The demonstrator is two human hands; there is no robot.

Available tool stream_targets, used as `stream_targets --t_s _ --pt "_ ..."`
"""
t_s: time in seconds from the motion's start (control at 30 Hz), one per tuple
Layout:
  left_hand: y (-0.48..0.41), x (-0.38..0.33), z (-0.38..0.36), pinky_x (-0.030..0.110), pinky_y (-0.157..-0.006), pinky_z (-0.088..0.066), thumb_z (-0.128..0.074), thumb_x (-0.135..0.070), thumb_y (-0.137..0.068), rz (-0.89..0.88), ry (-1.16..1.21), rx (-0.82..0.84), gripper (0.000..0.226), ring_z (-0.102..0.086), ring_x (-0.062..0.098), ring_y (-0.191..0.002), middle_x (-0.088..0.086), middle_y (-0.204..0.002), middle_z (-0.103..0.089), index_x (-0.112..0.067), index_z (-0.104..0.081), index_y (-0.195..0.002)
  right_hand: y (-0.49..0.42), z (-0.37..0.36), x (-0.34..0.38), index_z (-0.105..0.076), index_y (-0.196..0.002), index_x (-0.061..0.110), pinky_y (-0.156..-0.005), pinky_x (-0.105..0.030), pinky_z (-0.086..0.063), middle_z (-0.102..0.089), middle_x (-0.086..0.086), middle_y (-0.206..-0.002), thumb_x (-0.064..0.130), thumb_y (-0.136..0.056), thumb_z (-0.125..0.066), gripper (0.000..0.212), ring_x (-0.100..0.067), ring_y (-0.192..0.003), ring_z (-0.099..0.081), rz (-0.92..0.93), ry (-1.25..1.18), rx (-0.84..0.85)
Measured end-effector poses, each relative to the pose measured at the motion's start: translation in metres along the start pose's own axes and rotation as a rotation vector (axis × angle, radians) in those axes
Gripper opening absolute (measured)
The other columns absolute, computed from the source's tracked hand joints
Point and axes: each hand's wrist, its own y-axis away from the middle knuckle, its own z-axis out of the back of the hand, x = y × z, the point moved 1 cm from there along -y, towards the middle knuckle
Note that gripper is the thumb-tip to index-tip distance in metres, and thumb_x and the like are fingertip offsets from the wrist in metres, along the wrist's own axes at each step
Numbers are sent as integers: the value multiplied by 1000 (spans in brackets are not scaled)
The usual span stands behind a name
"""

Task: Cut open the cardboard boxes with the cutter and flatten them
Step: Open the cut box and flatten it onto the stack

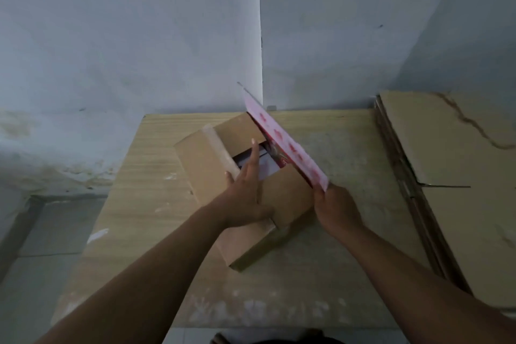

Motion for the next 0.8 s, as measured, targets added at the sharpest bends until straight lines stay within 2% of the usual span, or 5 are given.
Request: stream_targets --t_s 0.23,0.4,0.53,0.7,0.8 --pt "31 31 48 44 -127 -11 -55 -41 -86 -211 -62 -86 72 8 12 -159 -4 -173 -6 -25 -42 -154 37 28 42 -65 -121 -9 -53 -5 -38 -73 -21 -108 32 -104 -45 48 -18 -77 -68 46 -208 -301" --pt "48 76 65 50 -129 -15 -61 -28 -95 -110 -86 -104 66 -6 16 -159 -4 -169 -22 -25 -38 -157 50 56 93 -68 -115 -8 -51 -12 -49 -73 -16 -109 26 -105 -48 40 -11 -73 -66 136 -342 -482" --pt "54 123 44 65 -123 10 -51 -45 -102 190 -164 152 76 -20 25 -157 -3 -164 -37 -28 -12 -164 73 42 133 -69 -104 -10 -48 -4 -37 -74 -16 -96 29 -103 -44 46 4 -62 -61 160 -370 -474" --pt "42 110 37 52 -106 -45 -39 -66 -102 275 456 29 70 -47 33 -141 5 -160 -43 -29 -31 -160 102 -3 181 -56 -135 0 -71 -9 -52 -66 -2 -123 32 -105 -41 46 -5 -102 -67 238 -521 -311" --pt "34 84 52 55 -112 -42 -33 -83 -93 191 730 -88 72 -54 21 -136 -5 -146 -59 -35 -55 -142 102 -16 200 -57 -133 7 -71 -15 -55 -62 12 -113 30 -107 -44 37 7 -95 -65 231 -499 -301"
